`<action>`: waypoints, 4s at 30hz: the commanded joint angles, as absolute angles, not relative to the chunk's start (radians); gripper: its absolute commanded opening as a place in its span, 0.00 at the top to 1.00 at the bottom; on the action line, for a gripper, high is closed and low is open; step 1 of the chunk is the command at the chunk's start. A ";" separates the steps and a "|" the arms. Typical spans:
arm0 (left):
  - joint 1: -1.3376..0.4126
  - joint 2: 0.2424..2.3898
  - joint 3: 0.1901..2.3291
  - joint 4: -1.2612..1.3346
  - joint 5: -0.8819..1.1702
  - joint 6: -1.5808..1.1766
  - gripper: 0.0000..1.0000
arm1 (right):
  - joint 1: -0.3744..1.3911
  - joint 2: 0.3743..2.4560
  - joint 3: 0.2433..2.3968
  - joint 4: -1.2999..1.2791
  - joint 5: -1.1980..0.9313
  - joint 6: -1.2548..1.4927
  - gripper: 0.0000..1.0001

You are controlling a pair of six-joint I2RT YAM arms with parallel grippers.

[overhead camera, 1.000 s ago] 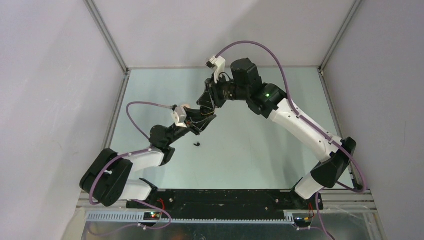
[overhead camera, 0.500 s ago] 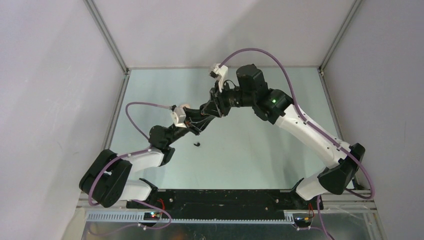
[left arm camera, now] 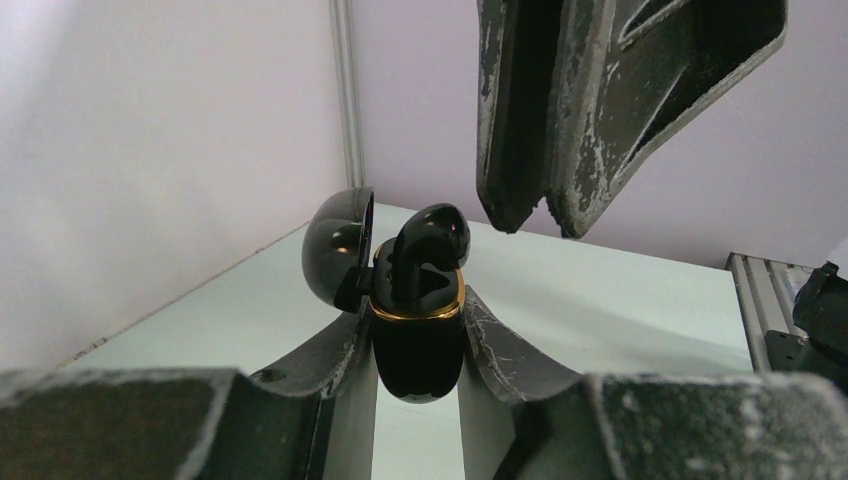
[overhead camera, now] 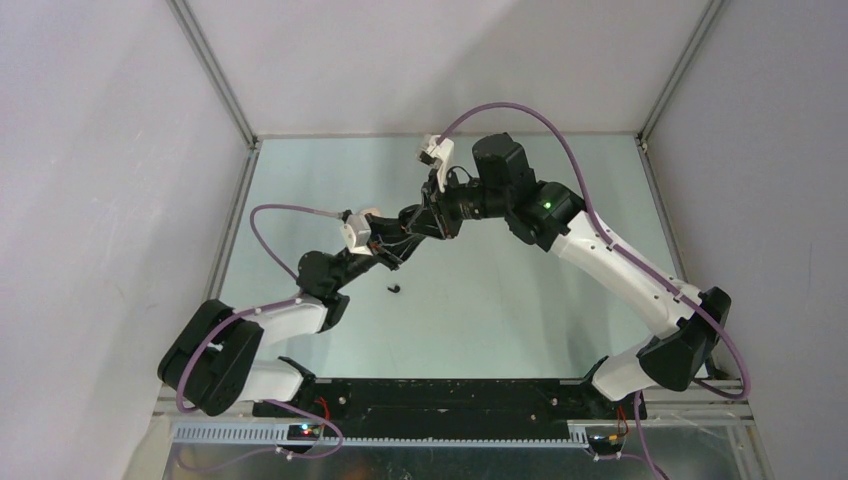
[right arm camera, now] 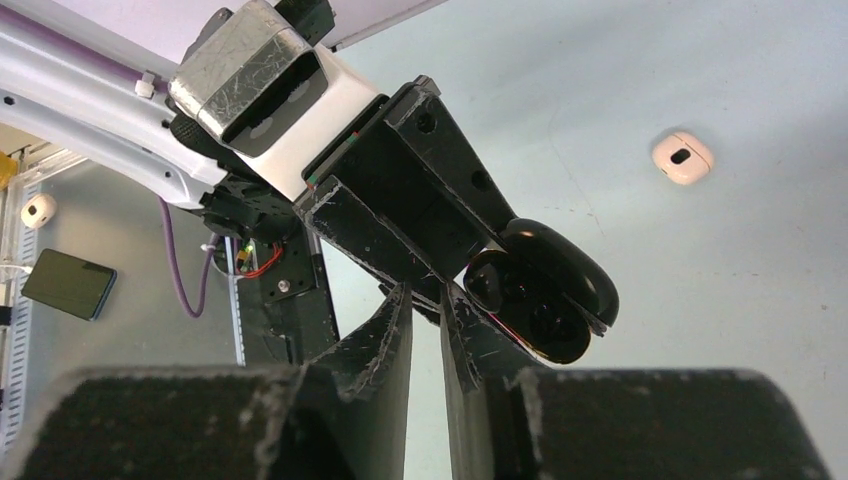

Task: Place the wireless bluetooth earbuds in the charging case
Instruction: Pick up the earbud from the center of the board.

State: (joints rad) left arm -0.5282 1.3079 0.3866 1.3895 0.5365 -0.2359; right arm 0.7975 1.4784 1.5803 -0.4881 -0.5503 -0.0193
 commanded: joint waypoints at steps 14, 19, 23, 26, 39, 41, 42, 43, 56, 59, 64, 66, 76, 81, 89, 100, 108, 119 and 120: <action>-0.520 1.272 0.385 1.445 0.556 -0.231 1.00 | 0.803 1.458 1.575 -0.452 -0.483 -0.069 0.81; -0.520 1.269 0.385 1.443 0.551 -0.232 1.00 | 0.803 1.468 1.591 -0.460 -0.512 -0.069 0.82; -0.477 1.254 0.398 1.439 0.537 -0.258 1.00 | 0.803 1.455 1.631 -0.508 -0.550 -0.119 0.81; -0.389 1.216 0.397 1.437 0.536 -0.265 1.00 | 0.786 1.433 1.634 -0.518 -0.540 -0.161 0.79; -0.099 1.022 0.373 1.268 0.611 -0.181 1.00 | 0.704 1.713 1.533 -0.428 -0.462 -0.174 0.63; -0.084 0.986 0.354 1.230 0.631 -0.159 1.00 | 0.716 1.796 1.560 -0.434 -0.470 -0.122 0.61; -0.082 0.964 0.349 1.216 0.644 -0.150 1.00 | 0.720 1.851 1.584 -0.439 -0.476 -0.103 0.61; -0.073 0.945 0.339 1.194 0.664 -0.136 1.00 | 0.728 1.907 1.596 -0.442 -0.486 -0.062 0.60; -0.067 0.914 0.282 1.272 0.753 -0.173 1.00 | 0.736 2.202 1.693 -0.491 -0.598 0.309 0.49; -0.066 0.917 0.276 1.293 0.757 -0.178 1.00 | 0.750 2.216 1.680 -0.475 -0.627 0.353 0.49; -0.066 0.922 0.266 1.321 0.763 -0.182 1.00 | 0.765 2.222 1.640 -0.454 -0.632 0.397 0.50; -0.067 0.924 0.265 1.330 0.766 -0.187 1.00 | 0.766 2.224 1.619 -0.444 -0.623 0.413 0.53; -0.067 0.930 0.252 1.370 0.769 -0.196 1.00 | 0.772 2.251 1.589 -0.418 -0.609 0.457 0.57; -0.067 0.935 0.251 1.385 0.774 -0.204 1.00 | 0.768 2.285 1.607 -0.418 -0.610 0.468 0.59; -0.067 0.938 0.247 1.399 0.775 -0.208 1.00 | 0.772 2.306 1.627 -0.431 -0.595 0.469 0.63; -0.068 0.942 0.244 1.412 0.779 -0.209 1.00 | 0.783 2.321 1.647 -0.468 -0.531 0.450 0.63; -0.068 0.942 0.241 1.421 0.780 -0.212 1.00 | 0.796 2.344 1.688 -0.508 -0.482 0.428 0.69; -0.068 0.943 0.240 1.422 0.781 -0.211 1.00 | 0.818 2.350 1.723 -0.544 -0.424 0.372 0.77; -0.068 0.942 0.239 1.422 0.781 -0.211 1.00 | 0.821 2.348 1.727 -0.545 -0.420 0.361 0.79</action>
State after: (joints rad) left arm -0.0750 0.9443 0.2409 1.3750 0.7723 -0.2092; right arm 0.8036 2.2944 1.7164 -0.4973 -0.5568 0.4313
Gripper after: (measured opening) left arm 0.330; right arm 0.245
